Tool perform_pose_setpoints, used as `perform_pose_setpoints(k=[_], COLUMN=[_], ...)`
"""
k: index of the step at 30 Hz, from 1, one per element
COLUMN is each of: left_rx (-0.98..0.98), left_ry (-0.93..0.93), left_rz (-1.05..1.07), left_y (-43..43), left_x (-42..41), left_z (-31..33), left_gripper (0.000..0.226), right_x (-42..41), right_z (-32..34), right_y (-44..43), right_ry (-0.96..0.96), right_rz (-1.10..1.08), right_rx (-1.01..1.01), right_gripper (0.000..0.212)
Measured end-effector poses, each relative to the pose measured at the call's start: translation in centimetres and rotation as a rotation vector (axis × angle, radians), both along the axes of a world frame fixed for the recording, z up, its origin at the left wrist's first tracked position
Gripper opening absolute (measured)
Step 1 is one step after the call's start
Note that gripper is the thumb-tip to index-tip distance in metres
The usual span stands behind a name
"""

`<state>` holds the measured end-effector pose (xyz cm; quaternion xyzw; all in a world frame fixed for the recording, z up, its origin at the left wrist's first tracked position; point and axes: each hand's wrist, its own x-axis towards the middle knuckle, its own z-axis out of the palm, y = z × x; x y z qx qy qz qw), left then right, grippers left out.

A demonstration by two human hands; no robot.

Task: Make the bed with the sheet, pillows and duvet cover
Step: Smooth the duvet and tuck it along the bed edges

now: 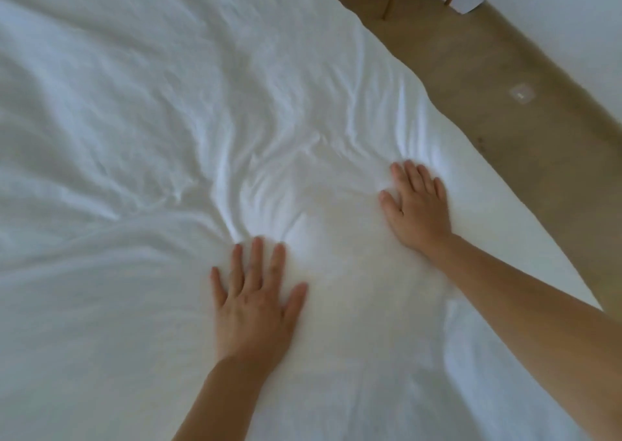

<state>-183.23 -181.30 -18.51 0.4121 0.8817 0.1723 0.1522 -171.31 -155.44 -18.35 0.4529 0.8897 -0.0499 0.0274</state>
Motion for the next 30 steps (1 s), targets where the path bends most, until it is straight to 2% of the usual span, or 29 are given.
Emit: perform_pose_setpoints(k=[3, 5, 7, 13, 18, 23, 27, 30], left_rx=[-0.073, -0.086, -0.123, -0.216, -0.254, -0.294, -0.295, -0.285], left_ry=[-0.057, -0.055, -0.100, -0.158, -0.084, -0.037, -0.026, 0.001], left_rz=[-0.183, -0.245, -0.294, -0.325, -0.251, -0.139, -0.151, -0.189], left_y=[0.5, 1.5, 2.3, 5.7, 9.7, 14.0, 17.8, 19.5], left_x=[6.5, 9.9, 12.6, 18.9, 22.6, 25.1, 27.0, 28.2], left_z=[-0.3, -0.4, -0.6, -0.5, -0.6, -0.1, 0.2, 0.1], left_gripper=[0.096, 0.110, 0.115, 0.108, 0.101, 0.088, 0.080, 0.074], right_x=[5.4, 7.3, 8.7, 12.8, 15.5, 16.3, 17.0, 18.6], right_z=[-0.2, -0.6, -0.7, -1.3, -2.2, -2.4, -2.9, -3.5], right_y=[0.2, -0.2, -0.2, 2.7, 7.3, 10.0, 12.1, 14.2], right_ry=[-0.030, -0.028, -0.028, -0.042, 0.010, 0.067, 0.080, 0.225], right_rz=[-0.216, -0.272, -0.299, -0.342, -0.419, -0.511, -0.605, -0.695], right_rx=[-0.018, -0.051, -0.071, -0.132, -0.236, -0.460, -0.661, -0.762], right_gripper=[0.062, 0.063, 0.065, 0.079, 0.090, 0.099, 0.111, 0.111])
